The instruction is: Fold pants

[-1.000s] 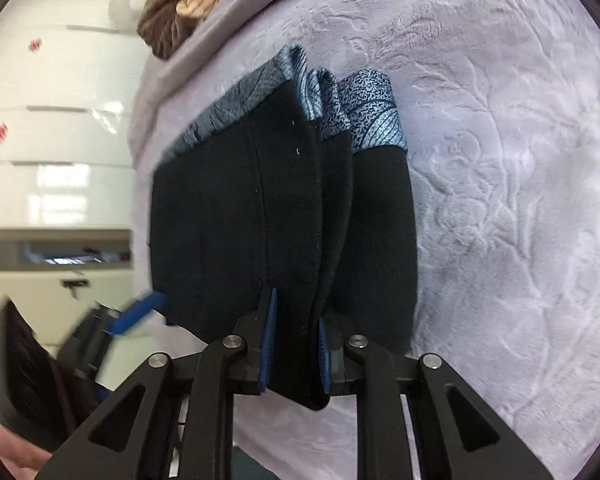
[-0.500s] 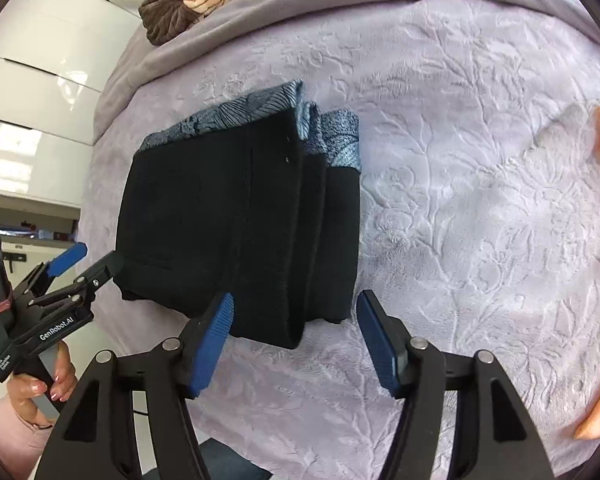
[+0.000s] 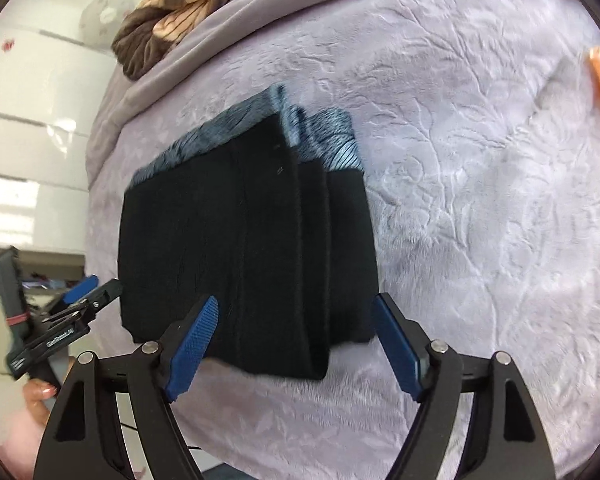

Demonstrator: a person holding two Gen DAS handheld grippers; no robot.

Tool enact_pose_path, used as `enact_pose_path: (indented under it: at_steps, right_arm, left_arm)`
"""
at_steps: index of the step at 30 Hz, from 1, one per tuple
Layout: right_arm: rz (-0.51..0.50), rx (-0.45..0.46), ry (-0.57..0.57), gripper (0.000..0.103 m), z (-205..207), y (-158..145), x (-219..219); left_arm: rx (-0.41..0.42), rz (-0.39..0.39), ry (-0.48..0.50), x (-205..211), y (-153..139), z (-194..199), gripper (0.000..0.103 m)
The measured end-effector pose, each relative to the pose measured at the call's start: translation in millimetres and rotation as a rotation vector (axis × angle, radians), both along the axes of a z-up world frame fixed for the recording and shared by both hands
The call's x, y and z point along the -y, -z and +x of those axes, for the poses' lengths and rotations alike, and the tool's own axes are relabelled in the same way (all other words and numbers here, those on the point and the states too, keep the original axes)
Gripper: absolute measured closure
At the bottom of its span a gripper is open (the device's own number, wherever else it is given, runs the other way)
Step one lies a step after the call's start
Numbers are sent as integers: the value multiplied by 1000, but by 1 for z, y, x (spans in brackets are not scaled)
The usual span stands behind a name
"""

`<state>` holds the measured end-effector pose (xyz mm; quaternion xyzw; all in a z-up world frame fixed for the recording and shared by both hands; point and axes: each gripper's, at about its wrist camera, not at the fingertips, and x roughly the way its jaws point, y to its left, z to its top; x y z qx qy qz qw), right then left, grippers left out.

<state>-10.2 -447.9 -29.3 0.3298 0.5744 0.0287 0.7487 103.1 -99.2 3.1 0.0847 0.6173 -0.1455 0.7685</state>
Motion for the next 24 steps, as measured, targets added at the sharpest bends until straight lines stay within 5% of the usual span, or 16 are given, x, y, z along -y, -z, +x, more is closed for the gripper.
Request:
enact_pose_path:
  at_steps: [9, 15, 19, 24]
  right_arm:
    - [218, 40, -20, 19, 24, 53, 42]
    - [349, 94, -96, 18, 36, 68, 36]
    - [373, 51, -78, 23, 45, 83, 30]
    - [431, 45, -1, 52, 36, 78, 31]
  left_arm:
    - [-194, -323, -7, -25, 58, 49, 1]
    - [-204, -356, 25, -5, 69, 48, 0]
    - [-202, -327, 18, 2, 71, 49, 0]
    - [-160, -396, 53, 7, 43, 33, 49]
